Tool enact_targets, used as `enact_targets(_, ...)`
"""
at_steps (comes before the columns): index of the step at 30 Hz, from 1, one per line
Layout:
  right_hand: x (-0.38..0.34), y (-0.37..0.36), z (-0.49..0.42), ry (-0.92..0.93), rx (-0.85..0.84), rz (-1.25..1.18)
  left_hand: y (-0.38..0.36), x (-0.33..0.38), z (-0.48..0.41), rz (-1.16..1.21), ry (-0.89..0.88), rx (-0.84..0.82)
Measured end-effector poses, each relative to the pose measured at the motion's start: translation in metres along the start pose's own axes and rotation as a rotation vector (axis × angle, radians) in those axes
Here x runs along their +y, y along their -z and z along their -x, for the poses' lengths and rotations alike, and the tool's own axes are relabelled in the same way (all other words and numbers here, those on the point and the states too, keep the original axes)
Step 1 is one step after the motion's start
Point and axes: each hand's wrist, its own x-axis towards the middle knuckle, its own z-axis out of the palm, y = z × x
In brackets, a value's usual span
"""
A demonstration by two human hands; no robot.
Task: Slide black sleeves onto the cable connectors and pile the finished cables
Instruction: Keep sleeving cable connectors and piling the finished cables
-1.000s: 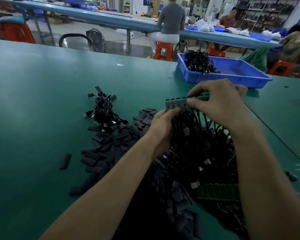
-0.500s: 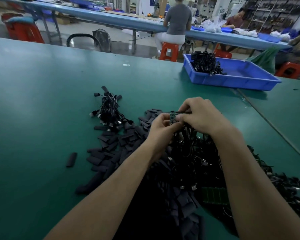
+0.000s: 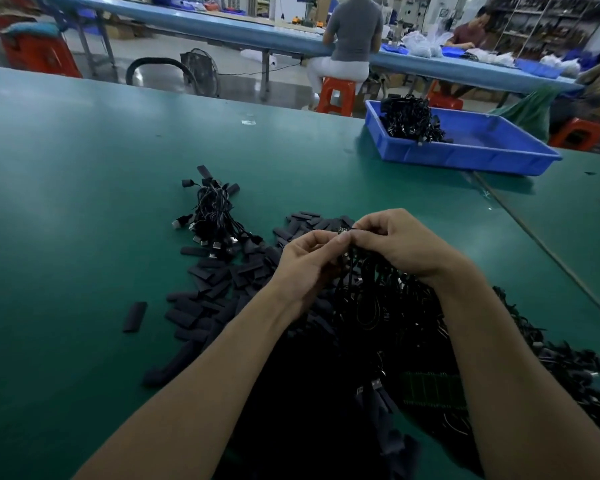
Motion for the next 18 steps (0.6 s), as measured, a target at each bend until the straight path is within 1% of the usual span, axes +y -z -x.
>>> enact_targets(4,0.005,0.003,0.002,-0.002,-0.054,-0.159,0.001,0.002,0.0,0.043,0.065,-0.03)
enact_targets(9,0.009,0.007,0.002,-0.047,-0.083,-0.31,-0.002,0.006,-0.003,0.089,0.124,-0.069)
enact_targets(13,0.006,0.007,0.007,-0.092,-0.175,-0.599,-0.006,0.0,-0.002,0.193,0.197,-0.11)
enact_targets(14,0.004,0.008,0.006,-0.09,-0.152,-0.596,-0.007,-0.002,-0.001,0.204,0.2,-0.115)
enact_targets(15,0.003,0.009,0.005,-0.087,-0.086,-0.54,-0.01,-0.002,0.0,0.217,0.195,-0.111)
enact_targets(16,0.001,0.011,0.003,-0.08,0.014,-0.451,-0.012,-0.002,0.001,0.234,0.181,-0.089)
enact_targets(18,-0.001,0.017,0.001,-0.079,0.27,-0.301,-0.015,0.004,0.002,0.281,0.131,0.0)
